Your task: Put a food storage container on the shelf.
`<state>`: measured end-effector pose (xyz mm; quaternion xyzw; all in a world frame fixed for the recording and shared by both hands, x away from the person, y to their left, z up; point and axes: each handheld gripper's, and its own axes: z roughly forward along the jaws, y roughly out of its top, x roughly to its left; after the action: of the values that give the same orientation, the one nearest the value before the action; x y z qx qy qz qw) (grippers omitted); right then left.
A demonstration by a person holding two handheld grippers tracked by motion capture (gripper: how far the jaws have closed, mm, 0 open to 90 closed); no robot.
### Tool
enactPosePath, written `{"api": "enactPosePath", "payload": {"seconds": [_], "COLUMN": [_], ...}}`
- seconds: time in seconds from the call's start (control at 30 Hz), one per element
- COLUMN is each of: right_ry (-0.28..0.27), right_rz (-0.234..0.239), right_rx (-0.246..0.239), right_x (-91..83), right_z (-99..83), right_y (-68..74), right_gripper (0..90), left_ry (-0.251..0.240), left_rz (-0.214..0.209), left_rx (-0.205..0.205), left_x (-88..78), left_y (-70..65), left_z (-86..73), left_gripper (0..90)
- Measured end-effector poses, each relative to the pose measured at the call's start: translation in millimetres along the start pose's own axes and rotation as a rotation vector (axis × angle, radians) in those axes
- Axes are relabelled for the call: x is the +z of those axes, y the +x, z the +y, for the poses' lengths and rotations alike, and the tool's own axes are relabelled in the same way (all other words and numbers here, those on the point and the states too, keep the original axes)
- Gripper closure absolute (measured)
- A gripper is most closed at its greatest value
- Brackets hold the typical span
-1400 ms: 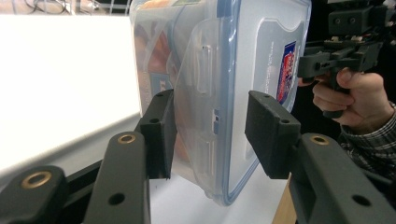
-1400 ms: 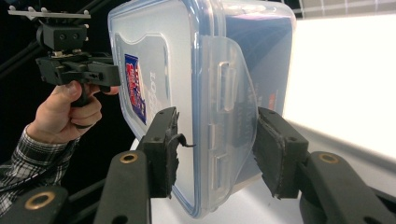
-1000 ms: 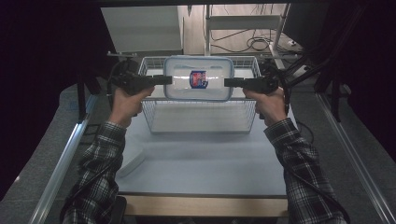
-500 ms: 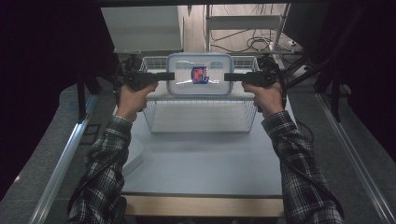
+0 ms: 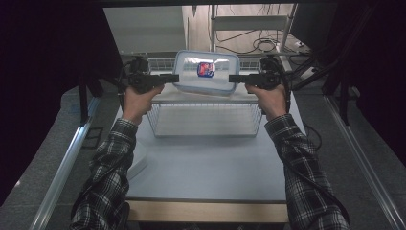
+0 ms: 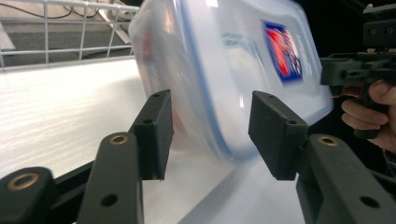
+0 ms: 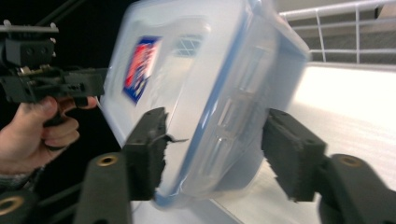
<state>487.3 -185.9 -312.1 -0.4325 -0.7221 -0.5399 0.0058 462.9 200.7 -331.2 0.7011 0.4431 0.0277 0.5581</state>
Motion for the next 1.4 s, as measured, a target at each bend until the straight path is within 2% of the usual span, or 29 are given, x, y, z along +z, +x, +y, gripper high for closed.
{"api": "enactPosePath", "payload": {"seconds": [0.03, 0.1, 0.13, 0.17, 0.27, 0.3, 0.33, 0.37, 0.4, 0.43, 0.5, 0.6, 0.63, 0.67, 0.73, 0.77, 0.87, 0.97, 1.17, 1.4], "right_ry": [-0.005, -0.017, -0.022, -0.027, -0.036, -0.062, -0.062, -0.073, -0.086, -0.096, -0.109, -0.1, -0.071, -0.071, -0.029, -0.004, 0.017, 0.001, -0.024, -0.035], "right_rz": [0.01, 0.018, 0.019, 0.014, -0.007, -0.056, -0.056, -0.11, -0.142, -0.16, -0.213, -0.257, -0.306, -0.306, -0.32, -0.323, -0.327, -0.329, -0.36, -0.401], "right_rx": [0.022, 0.056, 0.07, 0.078, 0.087, 0.067, 0.067, 0.036, -0.01, -0.032, -0.085, -0.155, -0.207, -0.207, -0.226, -0.228, -0.229, -0.212, -0.169, -0.159], "right_x": [1.1, 2.4, 2.8, 3.1, 3.8, 2.6, 2.6, 0.5, -2.2, -4.9, -13.3, -21.7, -22.5, -22.5, -19.2, -15.0, -5.0, -1.0, 11.1, 23.2], "right_z": [-0.5, -0.7, -0.5, -0.2, 1.3, 2.8, 2.8, 3.8, 4.4, 4.8, 3.9, -1.7, -8.4, -8.4, -15.9, -21.3, -28.6, -27.3, -13.9, -4.1], "right_y": [-2.5, -7.5, -9.3, -10.3, -10.8, -8.2, -8.2, -6.0, -4.3, -2.8, 3.4, 13.0, 19.9, 19.9, 23.4, 23.8, 23.1, 20.0, 11.5, 6.9], "right_gripper": [37.5, 36.1, 35.5, 34.5, 34.2, 36.1, 36.1, 40.2, 43.2, 44.1, 54.2, 72.0, 80.7, 80.7, 85.4, 86.9, 88.6, 88.9, 89.0, 88.3], "left_ry": [-0.007, 0.012, 0.029, 0.043, 0.054, 0.048, 0.041, 0.034, 0.026, 0.014, -0.002, -0.028, -0.03, -0.03, -0.023, -0.019, 0.006, 0.019, 0.028, 0.033], "left_rz": [-0.01, 0.014, 0.023, 0.027, 0.024, 0.016, 0.017, 0.022, 0.031, 0.059, 0.106, 0.199, 0.235, 0.266, 0.319, 0.329, 0.328, 0.33, 0.304, 0.269], "left_rx": [-0.002, 0.007, 0.022, 0.035, 0.044, 0.044, 0.045, 0.048, 0.053, 0.063, 0.071, 0.076, 0.078, 0.081, 0.084, 0.082, 0.082, 0.087, 0.065, 0.051], "left_x": [1.3, 4.6, 6.0, 8.2, 13.2, 13.4, 12.5, 10.9, 8.7, 5.1, 0.4, -3.4, -3.0, -1.6, 4.9, 7.3, 16.9, 21.8, 16.8, 10.4], "left_y": [0.2, -1.6, -2.5, -3.5, -6.0, -6.1, -6.1, -6.3, -6.3, -6.2, -5.4, -3.7, -3.5, -3.0, -1.7, -1.4, 0.5, -0.5, 1.9, -0.2], "left_z": [-0.5, -0.9, -1.5, -2.6, -5.3, -5.6, -5.5, -4.9, -4.3, -3.2, -1.6, 0.7, 1.4, 2.0, 3.4, 3.7, 5.3, 5.2, 0.8, -5.3], "left_gripper": [48.2, 48.4, 49.6, 54.6, 53.1, 52.8, 52.8, 52.2, 51.8, 51.8, 54.8, 64.1, 70.8, 70.8, 75.6, 77.2, 77.6, 77.9, 77.1, 77.7]}}
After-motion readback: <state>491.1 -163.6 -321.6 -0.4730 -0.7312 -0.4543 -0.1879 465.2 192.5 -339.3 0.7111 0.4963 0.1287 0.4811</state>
